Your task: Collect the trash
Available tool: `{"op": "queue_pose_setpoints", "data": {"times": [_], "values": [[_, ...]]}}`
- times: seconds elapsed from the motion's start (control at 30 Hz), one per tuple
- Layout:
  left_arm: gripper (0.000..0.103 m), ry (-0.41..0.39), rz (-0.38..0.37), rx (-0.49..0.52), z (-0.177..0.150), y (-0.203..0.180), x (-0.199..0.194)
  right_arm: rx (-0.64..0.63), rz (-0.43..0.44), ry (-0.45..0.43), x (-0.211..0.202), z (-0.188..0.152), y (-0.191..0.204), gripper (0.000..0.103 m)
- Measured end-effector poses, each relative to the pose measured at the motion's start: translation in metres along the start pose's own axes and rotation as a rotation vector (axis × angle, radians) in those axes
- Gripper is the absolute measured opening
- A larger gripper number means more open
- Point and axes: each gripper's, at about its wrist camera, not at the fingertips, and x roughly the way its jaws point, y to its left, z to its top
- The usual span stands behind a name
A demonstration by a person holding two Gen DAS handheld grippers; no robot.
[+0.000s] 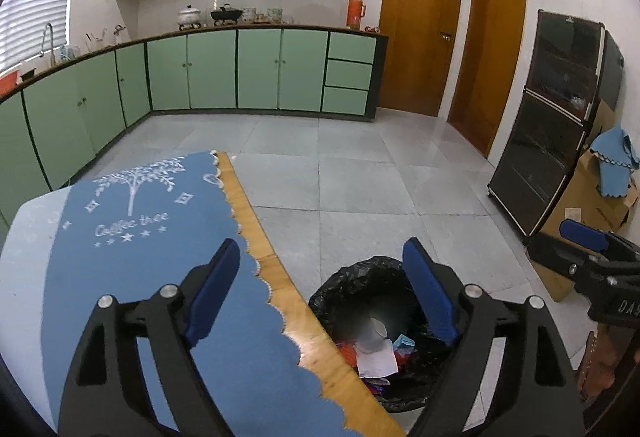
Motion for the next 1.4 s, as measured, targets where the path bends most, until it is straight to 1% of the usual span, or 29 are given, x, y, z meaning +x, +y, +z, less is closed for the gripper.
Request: {"op": "queue_pose_setpoints", "data": {"times": [0.23, 0.43, 0.7, 1.07, 1.4], "values": [[0.088, -0.031, 0.019, -0.004, 0.004, 0.002, -0.034, -0.004, 0.019, -0.019, -0.026, 0.006, 0.012, 0.097], [0.09, -0.051, 0.033, -0.011, 0.006, 0.005, -0.059, -0.023, 0.03, -0.052, -0.049, 0.01, 0.019, 0.097], [0.091, -0.086, 0.074, -0.01, 0.01, 0.008, -0.089, -0.046, 0.043, -0.096, -0.069, 0.014, 0.031, 0.097], [0.091, -0.129, 0.084, -0.017, 0.012, 0.01, -0.116, -0.061, 0.077, -0.139, -0.088, 0.015, 0.042, 0.097], [0.091, -0.144, 0.092, -0.026, 0.012, 0.012, -0.125, -0.075, 0.088, -0.15, -0.092, 0.015, 0.048, 0.097]]}}
